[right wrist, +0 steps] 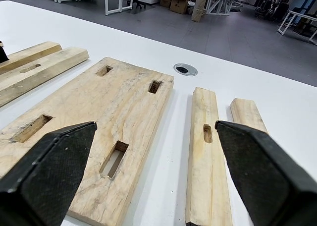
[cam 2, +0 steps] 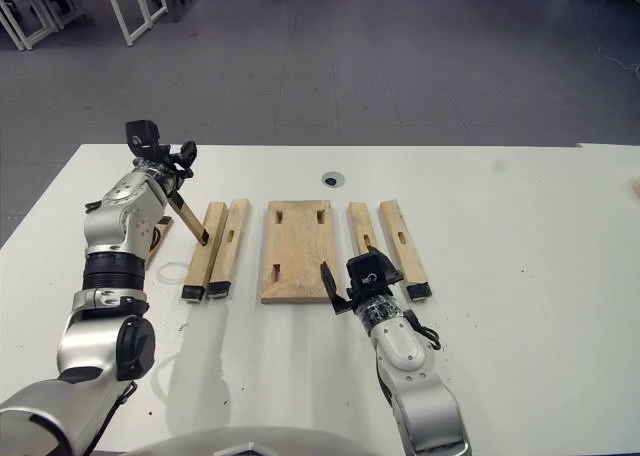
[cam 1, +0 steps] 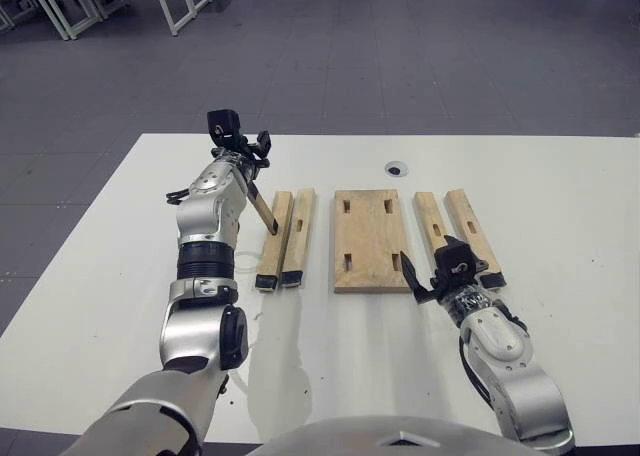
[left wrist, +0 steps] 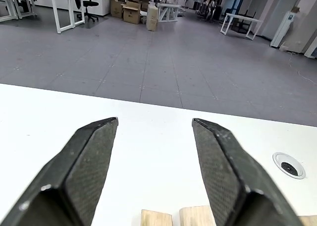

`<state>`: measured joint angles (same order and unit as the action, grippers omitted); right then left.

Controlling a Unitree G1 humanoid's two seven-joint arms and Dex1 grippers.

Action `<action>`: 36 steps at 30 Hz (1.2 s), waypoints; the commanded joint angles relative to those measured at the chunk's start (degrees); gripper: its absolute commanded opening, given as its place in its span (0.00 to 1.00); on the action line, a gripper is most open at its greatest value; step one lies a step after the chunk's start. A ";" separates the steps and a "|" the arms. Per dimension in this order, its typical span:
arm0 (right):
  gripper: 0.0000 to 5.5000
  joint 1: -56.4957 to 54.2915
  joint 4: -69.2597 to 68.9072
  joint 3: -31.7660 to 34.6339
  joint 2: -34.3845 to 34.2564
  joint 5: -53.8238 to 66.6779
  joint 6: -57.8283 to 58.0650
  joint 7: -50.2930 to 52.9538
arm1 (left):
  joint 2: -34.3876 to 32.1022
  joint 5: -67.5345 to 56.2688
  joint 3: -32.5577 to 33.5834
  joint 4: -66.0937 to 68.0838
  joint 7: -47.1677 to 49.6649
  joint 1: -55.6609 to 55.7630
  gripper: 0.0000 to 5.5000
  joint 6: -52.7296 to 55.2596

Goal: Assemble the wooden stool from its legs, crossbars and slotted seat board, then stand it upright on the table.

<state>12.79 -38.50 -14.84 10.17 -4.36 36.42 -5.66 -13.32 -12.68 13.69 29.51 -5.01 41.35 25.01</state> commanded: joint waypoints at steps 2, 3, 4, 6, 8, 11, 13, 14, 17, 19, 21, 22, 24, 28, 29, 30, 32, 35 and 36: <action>0.80 -0.50 0.47 0.45 -0.04 -0.39 -0.10 0.02 | 1.47 -2.04 0.90 -4.27 0.97 0.10 0.50 3.00; 0.80 -0.42 0.45 0.52 0.08 -0.36 -0.10 -0.08 | 1.24 -3.11 1.42 -9.22 1.46 0.99 0.50 4.36; 0.80 -0.35 0.40 0.60 0.20 -0.31 -0.10 -0.21 | 1.05 -4.17 1.86 -14.47 2.03 1.60 0.50 6.04; 0.80 0.16 -0.11 0.87 0.46 -0.22 0.07 -0.36 | 0.55 -7.22 2.72 -29.51 3.85 1.36 0.50 12.07; 0.80 0.72 -0.64 1.08 0.69 -0.13 0.26 -0.46 | 0.27 -9.01 2.17 -43.57 5.11 -4.13 0.53 18.96; 0.80 1.72 -1.47 1.43 1.00 -0.06 0.57 -0.56 | 1.51 -6.96 -1.18 -63.78 6.55 -26.00 0.62 23.08; 0.80 2.55 -2.08 1.84 1.15 -0.04 0.80 -0.53 | 1.96 -6.51 -4.17 -74.18 5.23 -41.72 0.69 21.73; 0.80 2.88 -2.18 1.90 1.29 0.04 0.89 -0.69 | 2.10 -7.06 -5.95 -78.03 4.11 -48.37 0.73 20.44; 0.80 3.60 -2.21 1.90 1.79 0.08 0.84 -1.07 | 1.92 -6.24 -9.48 -82.24 2.18 -60.10 0.81 16.25; 0.80 4.01 -2.16 1.98 1.94 0.25 0.75 -1.38 | 0.45 -4.79 -11.92 -81.61 0.75 -68.24 0.88 14.59; 0.80 4.23 -2.15 1.96 2.03 0.26 0.63 -1.67 | -1.09 -3.05 -13.56 -79.44 -0.23 -74.18 0.88 13.79; 0.80 4.34 -2.14 1.92 2.08 0.26 0.53 -1.82 | -2.04 -1.70 -13.78 -77.33 -0.71 -76.06 0.88 12.80; 0.80 4.29 -1.99 1.81 2.13 0.24 0.39 -2.09 | -3.58 0.36 -13.44 -72.24 -1.69 -78.01 0.88 10.97; 0.80 3.50 -1.61 1.71 2.18 0.17 0.36 -2.62 | -3.96 1.46 -12.84 -60.30 -3.55 -75.19 0.88 8.81; 0.80 3.21 -1.43 1.75 2.20 0.17 0.35 -2.77 | -3.61 1.76 -12.61 -57.11 -3.51 -73.11 0.88 8.03; 0.80 2.95 -1.33 1.80 2.27 0.20 0.38 -2.96 | -3.17 1.86 -12.83 -54.37 -3.58 -70.42 0.88 7.65; 0.80 2.65 -1.21 1.95 2.38 0.27 0.44 -3.29 | -2.38 2.55 -13.29 -51.29 -2.81 -66.38 0.88 6.71; 0.80 2.40 -1.40 2.27 2.61 0.40 0.79 -3.82 | -0.06 3.63 -13.85 -43.06 -1.45 -58.28 0.88 4.55; 0.80 2.26 -1.45 2.42 2.64 0.41 0.95 -3.92 | 0.38 3.88 -14.23 -41.45 -1.52 -56.27 0.88 4.25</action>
<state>16.02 -39.86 -12.87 12.45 -4.29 36.52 -9.21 -13.70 -10.28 0.59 -16.60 -7.32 -16.57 27.56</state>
